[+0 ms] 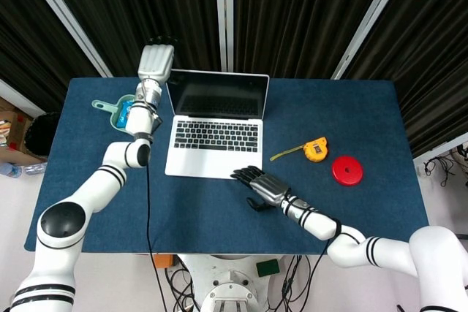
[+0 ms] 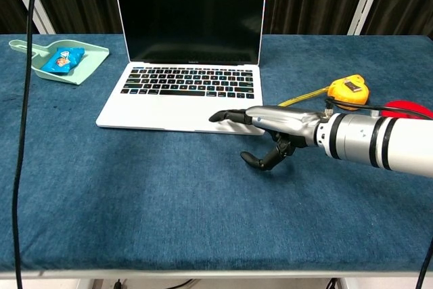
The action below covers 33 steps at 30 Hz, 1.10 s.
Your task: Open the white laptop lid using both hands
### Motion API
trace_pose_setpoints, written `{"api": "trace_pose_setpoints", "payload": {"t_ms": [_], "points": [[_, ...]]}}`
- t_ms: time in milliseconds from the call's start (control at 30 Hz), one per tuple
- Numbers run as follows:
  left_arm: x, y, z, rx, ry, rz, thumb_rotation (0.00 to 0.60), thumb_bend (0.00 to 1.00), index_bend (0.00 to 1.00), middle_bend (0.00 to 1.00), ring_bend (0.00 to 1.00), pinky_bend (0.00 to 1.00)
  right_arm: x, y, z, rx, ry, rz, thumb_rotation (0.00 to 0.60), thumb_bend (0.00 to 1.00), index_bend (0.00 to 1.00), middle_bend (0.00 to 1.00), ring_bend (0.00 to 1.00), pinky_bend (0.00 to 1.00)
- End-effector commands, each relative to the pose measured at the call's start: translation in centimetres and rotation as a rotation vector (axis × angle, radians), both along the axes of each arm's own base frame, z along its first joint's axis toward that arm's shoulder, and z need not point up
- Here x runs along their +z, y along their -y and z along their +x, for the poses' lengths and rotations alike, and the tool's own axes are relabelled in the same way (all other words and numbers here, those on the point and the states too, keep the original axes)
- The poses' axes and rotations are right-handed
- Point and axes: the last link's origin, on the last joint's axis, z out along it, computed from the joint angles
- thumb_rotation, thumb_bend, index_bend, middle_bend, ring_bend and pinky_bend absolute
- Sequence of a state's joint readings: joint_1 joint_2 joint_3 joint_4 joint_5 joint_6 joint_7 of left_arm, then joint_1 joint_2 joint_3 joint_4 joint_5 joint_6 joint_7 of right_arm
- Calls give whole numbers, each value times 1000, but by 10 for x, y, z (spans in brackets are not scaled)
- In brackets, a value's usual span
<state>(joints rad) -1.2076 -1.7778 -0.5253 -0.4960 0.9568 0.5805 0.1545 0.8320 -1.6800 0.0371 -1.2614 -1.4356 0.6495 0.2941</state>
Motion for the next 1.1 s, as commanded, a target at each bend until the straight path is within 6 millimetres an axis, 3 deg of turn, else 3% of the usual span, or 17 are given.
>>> {"api": "trace_pose_setpoints", "payload": {"t_ms": [33,200,400,533,700,833,967,1100], "points": [[3,5,-4,-21,18,4,600,511,206,140,29,84,5,-2,0,24,13,-24,600,589,0,0,0,0],[15,33,-18,-122,52,5,600,509,204,140,29,85,26,-10,-2,95,49,-118,600,575,0,0,0,0],[44,96,-59,-178,66,37,600,501,203,140,30,85,73,-20,-10,140,87,-248,600,488,0,0,0,0],[60,150,-99,-120,36,34,600,443,203,140,30,84,118,-34,-33,151,42,-365,600,473,0,0,0,0],[77,229,-153,-9,-19,26,600,349,204,140,30,81,182,-58,-78,57,-30,-532,600,463,0,0,0,0],[85,290,-189,74,-48,34,600,331,204,140,30,79,226,-86,-114,-47,-68,-650,600,460,0,0,0,0],[88,340,-210,129,-43,64,600,327,203,140,29,78,253,-113,-139,-137,-75,-747,600,458,0,0,0,0],[87,376,-218,152,-18,105,600,326,204,140,30,78,266,-131,-155,-196,-69,-807,600,458,0,0,0,0]]}}
